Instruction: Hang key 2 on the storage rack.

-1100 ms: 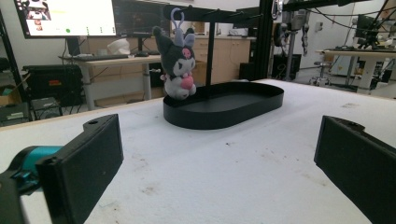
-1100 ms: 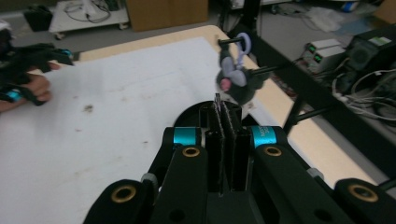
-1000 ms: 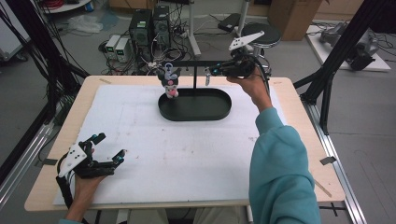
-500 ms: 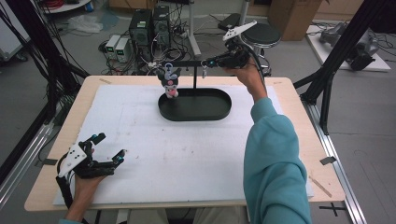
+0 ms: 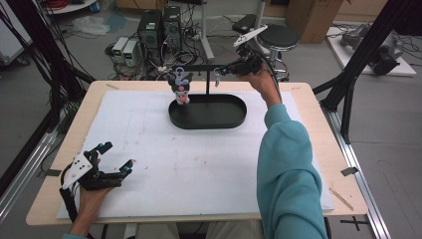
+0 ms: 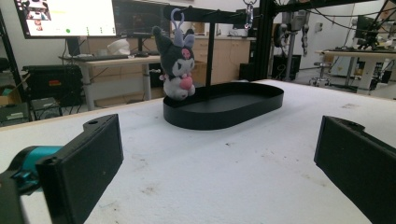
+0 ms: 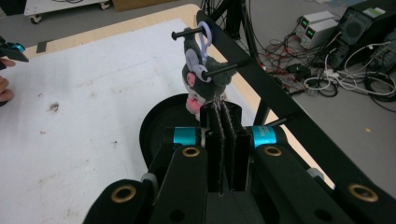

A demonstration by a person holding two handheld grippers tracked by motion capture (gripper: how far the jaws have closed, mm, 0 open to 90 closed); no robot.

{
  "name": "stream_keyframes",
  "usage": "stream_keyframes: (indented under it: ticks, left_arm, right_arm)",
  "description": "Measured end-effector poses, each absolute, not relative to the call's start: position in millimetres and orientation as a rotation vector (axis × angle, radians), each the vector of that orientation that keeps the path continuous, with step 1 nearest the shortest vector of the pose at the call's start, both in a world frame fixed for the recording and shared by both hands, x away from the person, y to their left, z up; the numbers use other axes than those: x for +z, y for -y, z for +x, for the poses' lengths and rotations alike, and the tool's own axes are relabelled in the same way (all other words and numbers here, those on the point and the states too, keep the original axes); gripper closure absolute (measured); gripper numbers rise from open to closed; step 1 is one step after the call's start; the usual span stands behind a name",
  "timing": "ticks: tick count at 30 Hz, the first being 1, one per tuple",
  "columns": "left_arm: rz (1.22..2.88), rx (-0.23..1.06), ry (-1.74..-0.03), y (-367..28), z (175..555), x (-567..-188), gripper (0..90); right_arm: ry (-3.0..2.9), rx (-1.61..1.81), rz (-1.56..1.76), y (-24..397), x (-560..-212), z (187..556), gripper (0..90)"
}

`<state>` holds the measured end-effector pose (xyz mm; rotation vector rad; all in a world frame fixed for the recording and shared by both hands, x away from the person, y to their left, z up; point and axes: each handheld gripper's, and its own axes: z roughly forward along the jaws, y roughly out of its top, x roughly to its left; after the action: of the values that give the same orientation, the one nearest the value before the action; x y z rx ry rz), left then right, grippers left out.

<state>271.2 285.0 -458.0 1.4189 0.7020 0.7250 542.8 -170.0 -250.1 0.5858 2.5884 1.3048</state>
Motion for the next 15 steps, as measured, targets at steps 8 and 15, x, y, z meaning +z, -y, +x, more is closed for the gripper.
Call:
stream_keyframes:
  ticks: [8,15]
  left_arm:
    - [1.418,0.725,-0.702,-285.1,271.2,-458.0,1.7]
    - [1.414,0.723,-0.704,-284.9,271.3,-458.1,1.7]
  right_arm:
    - [-2.609,1.277,0.599,170.4,-255.7,547.3,88.8]
    - [-2.614,1.258,0.604,170.3,-258.2,549.3,88.8]
